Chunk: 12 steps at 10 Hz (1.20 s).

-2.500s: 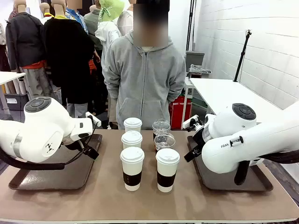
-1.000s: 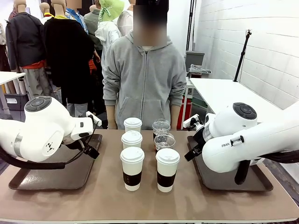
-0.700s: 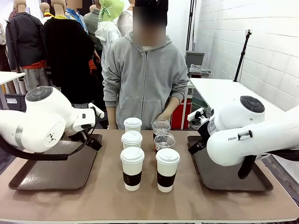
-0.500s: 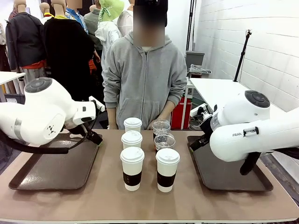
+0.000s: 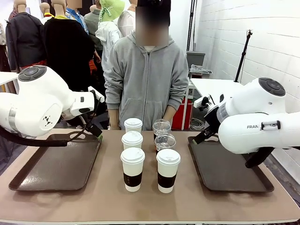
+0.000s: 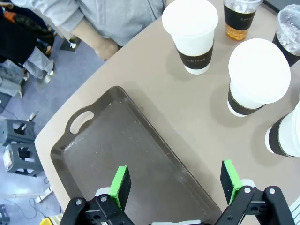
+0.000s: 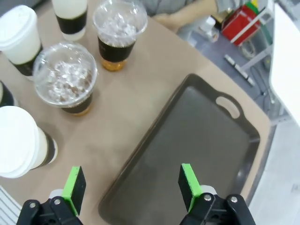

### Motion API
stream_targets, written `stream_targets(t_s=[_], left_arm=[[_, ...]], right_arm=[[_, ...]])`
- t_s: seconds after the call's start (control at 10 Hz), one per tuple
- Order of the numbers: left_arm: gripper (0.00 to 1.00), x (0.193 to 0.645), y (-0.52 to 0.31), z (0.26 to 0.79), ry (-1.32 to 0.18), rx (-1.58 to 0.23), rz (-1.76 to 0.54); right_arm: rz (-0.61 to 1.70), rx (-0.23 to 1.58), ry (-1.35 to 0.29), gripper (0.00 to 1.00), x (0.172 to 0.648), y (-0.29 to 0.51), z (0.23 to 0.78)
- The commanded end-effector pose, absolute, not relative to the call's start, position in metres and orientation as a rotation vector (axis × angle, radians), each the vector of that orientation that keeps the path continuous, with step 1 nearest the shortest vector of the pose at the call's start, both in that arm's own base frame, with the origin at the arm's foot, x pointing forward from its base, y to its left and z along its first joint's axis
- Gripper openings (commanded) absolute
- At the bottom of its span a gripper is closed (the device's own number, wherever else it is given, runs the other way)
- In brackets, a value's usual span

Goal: Distribute the coffee onto the tray.
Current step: Pick up one iced Americano and place it on the right Handle tray.

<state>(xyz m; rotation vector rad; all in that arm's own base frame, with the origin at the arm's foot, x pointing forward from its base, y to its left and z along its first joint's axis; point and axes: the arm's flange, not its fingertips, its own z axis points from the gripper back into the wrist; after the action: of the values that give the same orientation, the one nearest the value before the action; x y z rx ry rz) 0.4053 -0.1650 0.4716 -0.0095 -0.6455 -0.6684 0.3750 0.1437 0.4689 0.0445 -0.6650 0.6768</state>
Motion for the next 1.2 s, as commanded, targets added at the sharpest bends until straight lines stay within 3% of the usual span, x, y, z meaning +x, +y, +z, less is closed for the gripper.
stream_targets(t_s=[0.0,0.4,1.1], left_arm=[[1.00,0.399,-0.144,0.479,-0.688,-0.128,-0.761],[1.00,0.407,-0.105,0.493,-0.803,-0.288,-0.876],[1.00,0.404,-0.079,0.499,-0.889,-0.404,-0.821]], right_arm=[[0.745,0.134,-0.702,1.00,0.361,0.123,0.471],[0.789,0.265,-0.815,1.00,0.360,0.093,0.469],[0.820,0.391,-0.904,1.00,0.361,0.064,0.473]])
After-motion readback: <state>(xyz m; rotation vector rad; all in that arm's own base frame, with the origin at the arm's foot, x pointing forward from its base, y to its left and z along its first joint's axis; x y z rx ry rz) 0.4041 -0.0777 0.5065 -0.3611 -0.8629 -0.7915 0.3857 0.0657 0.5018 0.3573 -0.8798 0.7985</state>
